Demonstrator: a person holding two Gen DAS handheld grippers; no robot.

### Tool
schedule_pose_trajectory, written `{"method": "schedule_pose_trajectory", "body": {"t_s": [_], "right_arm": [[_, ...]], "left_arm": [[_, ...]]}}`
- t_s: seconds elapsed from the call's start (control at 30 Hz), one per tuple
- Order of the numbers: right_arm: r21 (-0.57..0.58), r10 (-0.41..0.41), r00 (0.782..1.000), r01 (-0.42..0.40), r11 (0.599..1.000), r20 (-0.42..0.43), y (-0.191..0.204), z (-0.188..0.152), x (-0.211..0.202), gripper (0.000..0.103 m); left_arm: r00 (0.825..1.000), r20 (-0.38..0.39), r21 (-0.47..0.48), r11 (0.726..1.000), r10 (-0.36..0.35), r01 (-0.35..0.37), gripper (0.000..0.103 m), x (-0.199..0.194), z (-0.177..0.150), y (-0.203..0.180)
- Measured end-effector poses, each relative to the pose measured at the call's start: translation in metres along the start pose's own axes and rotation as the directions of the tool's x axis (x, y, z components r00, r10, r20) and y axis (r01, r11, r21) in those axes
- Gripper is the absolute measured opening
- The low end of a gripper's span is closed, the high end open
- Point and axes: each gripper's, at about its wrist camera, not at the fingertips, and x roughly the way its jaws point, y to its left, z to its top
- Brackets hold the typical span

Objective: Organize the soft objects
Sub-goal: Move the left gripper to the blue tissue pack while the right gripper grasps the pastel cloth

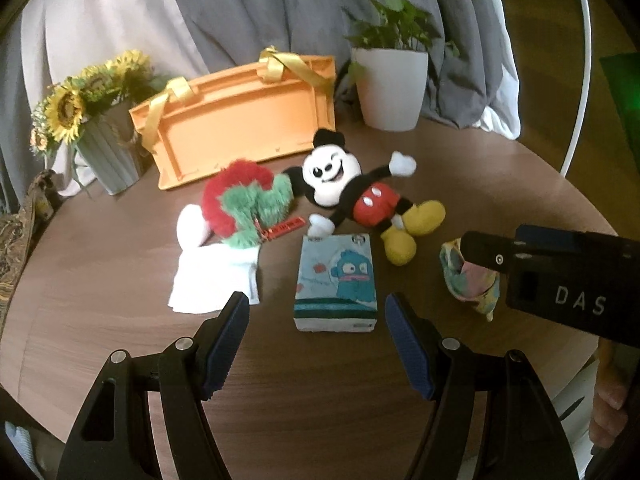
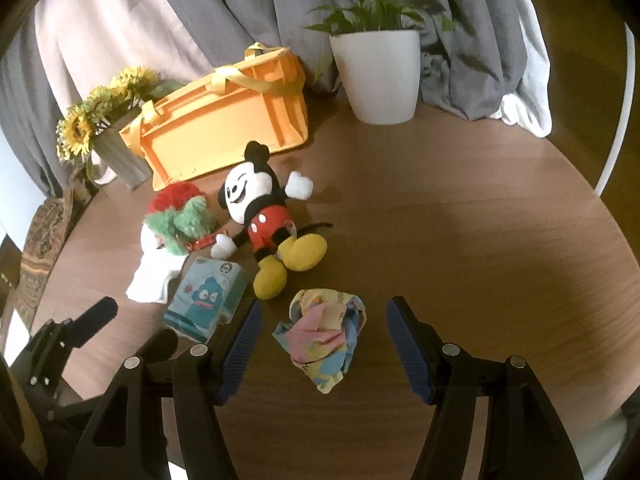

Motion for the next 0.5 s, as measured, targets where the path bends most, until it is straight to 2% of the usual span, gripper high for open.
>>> {"method": "schedule_pose_trajectory", "body": {"t_s": [0.3,0.5], "right_arm": [[0.003,0.006,0.999,-0.006,1.0,-0.042,0.0,-0.005,0.019,0.066],[-0.008,0.003,0.999,-0.004,1.0,-0.055,0.001,-0.006,0.027,0.066]], "left_arm": [[1.0,-0.025,0.031,0.999,-0.005,0.005,0.07,0.023,-0.006,-0.002],[0.999,-0.036,0.019,1.0,-0.02,0.021,0.07,0.034,-0.006,-0.002]]}}
